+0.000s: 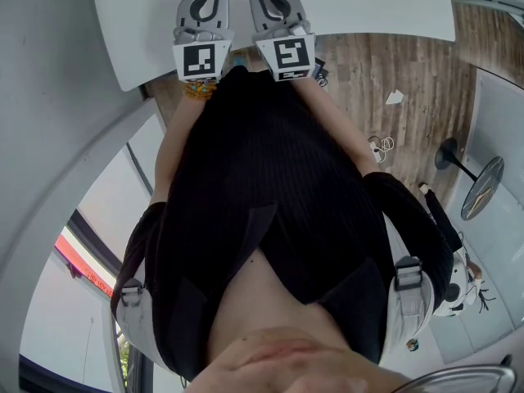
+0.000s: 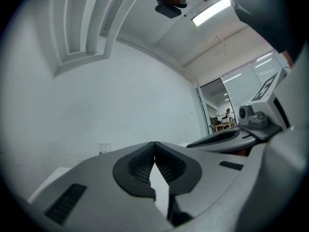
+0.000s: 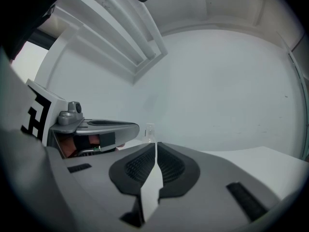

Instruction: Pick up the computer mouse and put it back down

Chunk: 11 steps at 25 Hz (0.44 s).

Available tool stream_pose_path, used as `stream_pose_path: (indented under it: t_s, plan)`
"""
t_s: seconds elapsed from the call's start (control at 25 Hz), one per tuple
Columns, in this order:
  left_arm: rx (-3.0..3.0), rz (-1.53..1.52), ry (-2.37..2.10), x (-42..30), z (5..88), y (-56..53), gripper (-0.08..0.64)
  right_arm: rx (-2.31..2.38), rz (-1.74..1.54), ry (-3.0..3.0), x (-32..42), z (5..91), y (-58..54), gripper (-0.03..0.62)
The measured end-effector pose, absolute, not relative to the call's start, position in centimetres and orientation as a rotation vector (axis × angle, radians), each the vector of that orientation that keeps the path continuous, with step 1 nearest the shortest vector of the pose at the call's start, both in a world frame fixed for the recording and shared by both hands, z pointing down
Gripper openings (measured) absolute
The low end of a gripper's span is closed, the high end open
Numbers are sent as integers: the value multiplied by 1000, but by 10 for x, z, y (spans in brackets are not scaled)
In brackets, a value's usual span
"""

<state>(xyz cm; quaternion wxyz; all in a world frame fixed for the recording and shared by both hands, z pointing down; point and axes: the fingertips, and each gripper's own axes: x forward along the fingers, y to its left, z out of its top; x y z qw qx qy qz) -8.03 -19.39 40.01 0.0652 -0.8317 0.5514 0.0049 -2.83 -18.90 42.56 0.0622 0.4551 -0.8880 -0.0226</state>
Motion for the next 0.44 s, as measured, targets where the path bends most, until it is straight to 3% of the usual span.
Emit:
stream_pose_path:
  t_s: [0.44]
  plan:
    - [-2512, 26, 1673, -83, 402, -202, 14, 1335, -41, -2670, -33, 434, -196, 35]
